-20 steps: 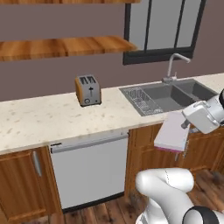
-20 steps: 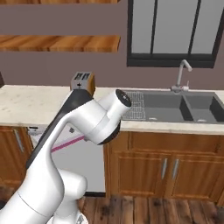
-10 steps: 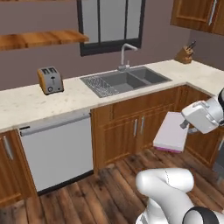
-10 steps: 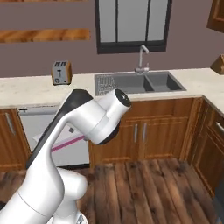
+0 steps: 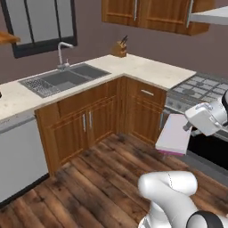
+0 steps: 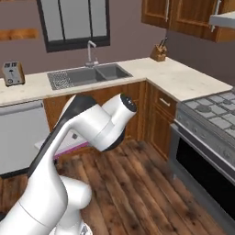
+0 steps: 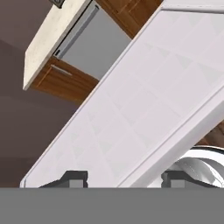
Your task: The ice cube tray has been filled with water. Take the tray and place it in the freezer to make ice. Close the freezer door after placing the tray.
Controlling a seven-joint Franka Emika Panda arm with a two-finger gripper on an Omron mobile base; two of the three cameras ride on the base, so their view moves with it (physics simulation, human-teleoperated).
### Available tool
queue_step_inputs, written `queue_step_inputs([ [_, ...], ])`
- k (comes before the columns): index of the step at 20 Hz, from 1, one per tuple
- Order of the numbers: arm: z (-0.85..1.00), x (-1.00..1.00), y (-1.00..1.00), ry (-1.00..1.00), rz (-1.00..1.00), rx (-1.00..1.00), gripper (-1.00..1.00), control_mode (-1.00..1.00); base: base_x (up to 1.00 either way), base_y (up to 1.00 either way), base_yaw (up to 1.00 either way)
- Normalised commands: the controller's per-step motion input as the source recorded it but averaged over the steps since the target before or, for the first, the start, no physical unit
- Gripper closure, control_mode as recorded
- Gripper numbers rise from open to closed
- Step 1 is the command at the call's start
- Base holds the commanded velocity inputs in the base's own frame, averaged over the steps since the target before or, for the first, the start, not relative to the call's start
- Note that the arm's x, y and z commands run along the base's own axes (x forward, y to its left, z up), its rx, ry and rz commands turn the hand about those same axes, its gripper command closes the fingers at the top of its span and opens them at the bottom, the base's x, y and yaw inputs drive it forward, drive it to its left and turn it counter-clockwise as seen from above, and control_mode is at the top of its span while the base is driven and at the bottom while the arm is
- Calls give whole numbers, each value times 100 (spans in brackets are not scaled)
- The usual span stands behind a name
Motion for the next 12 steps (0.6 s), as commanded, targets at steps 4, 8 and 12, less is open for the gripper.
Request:
queue_step_inputs([
  [4, 0, 0, 0, 0, 0, 0, 100, 100, -38, -1, -57],
  [8, 0, 0, 0, 0, 0, 0, 100, 100, -40, -12, -58],
  [12, 0, 0, 0, 0, 0, 0, 100, 100, -37, -11, -61],
])
